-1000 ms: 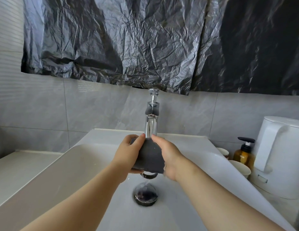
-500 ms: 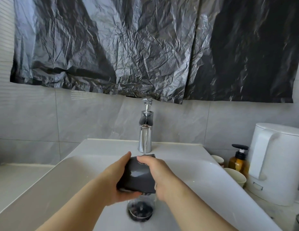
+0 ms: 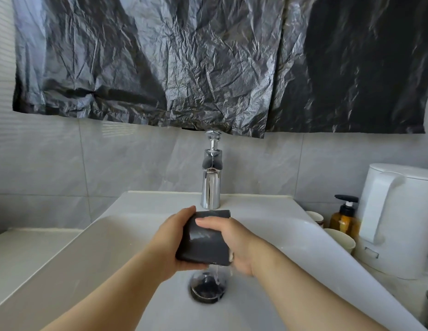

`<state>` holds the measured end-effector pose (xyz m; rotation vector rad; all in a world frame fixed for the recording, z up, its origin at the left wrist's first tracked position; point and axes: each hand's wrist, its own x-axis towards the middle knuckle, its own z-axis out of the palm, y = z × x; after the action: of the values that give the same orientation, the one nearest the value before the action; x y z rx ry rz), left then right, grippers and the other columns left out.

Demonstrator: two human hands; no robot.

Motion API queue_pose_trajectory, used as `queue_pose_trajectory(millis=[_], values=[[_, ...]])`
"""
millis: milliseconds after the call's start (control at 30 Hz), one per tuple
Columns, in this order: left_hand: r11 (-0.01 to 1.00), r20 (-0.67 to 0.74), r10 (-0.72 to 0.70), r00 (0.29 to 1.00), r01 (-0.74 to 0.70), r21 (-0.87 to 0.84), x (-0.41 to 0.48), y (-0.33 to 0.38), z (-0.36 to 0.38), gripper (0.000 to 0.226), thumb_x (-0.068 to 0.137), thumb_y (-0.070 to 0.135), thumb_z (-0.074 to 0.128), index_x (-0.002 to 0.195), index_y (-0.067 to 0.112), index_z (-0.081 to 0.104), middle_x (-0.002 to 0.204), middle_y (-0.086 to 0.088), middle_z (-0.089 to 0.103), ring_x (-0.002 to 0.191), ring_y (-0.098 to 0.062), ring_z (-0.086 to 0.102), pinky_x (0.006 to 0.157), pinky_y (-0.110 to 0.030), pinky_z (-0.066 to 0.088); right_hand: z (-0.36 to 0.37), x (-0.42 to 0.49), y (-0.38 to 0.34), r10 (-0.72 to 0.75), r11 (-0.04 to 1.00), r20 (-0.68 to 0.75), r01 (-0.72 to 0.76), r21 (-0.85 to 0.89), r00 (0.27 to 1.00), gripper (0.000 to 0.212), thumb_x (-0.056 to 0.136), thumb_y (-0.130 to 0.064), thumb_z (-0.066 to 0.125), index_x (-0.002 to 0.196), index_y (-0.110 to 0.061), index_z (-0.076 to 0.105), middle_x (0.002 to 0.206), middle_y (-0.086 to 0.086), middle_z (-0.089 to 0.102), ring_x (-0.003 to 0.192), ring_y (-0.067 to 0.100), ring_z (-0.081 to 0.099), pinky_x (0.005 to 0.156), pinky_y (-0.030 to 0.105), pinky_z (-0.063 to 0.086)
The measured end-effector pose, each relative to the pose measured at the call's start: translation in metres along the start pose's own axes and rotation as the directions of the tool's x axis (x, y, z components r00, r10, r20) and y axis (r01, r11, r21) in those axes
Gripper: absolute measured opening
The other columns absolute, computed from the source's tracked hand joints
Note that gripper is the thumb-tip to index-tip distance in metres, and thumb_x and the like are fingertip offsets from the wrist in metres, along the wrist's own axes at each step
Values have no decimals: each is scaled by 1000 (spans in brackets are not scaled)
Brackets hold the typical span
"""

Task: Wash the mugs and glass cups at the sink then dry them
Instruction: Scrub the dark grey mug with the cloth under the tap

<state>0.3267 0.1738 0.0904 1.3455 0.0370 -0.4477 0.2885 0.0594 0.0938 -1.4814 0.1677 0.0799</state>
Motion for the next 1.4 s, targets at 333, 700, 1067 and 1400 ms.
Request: queue_pose_trajectory(millis=[333,700,1067,1400], values=[[951,73,302,951,-305,49,-3,-4,9,9,94,35,53,96,28,59,97,-3,62,83,-24,64,61,-45,59,-17,-11,-11,-80,981,206,40,191,975,18,83,-25,62,92,-12,70,87,10,71,77,22,69,75,31,57],[822,51,550,834,-551,147,2,-2,5,9,94,27,54,90,33,59,86,8,61,68,0,59,61,-30,51,-16,-7,-15,-57,911,293,-71,406,954,34,67,-29,62,91,-6,72,91,17,69,81,31,67,86,40,52],[976,23,216,976,-216,-3,9,1,-1,23,92,44,53,102,24,60,101,-10,64,83,-33,66,58,-47,58,-4,-6,-4,-149,944,162,190,-271,975,31,71,-17,70,102,-14,67,90,2,69,84,14,64,81,26,49],[987,22,136,990,-134,-85,4,0,6,27,89,46,57,100,21,61,100,-12,66,83,-31,67,56,-45,58,-18,-10,-8,-169,927,272,246,-284,948,36,68,-21,66,104,-17,68,98,4,72,95,18,68,85,28,53]])
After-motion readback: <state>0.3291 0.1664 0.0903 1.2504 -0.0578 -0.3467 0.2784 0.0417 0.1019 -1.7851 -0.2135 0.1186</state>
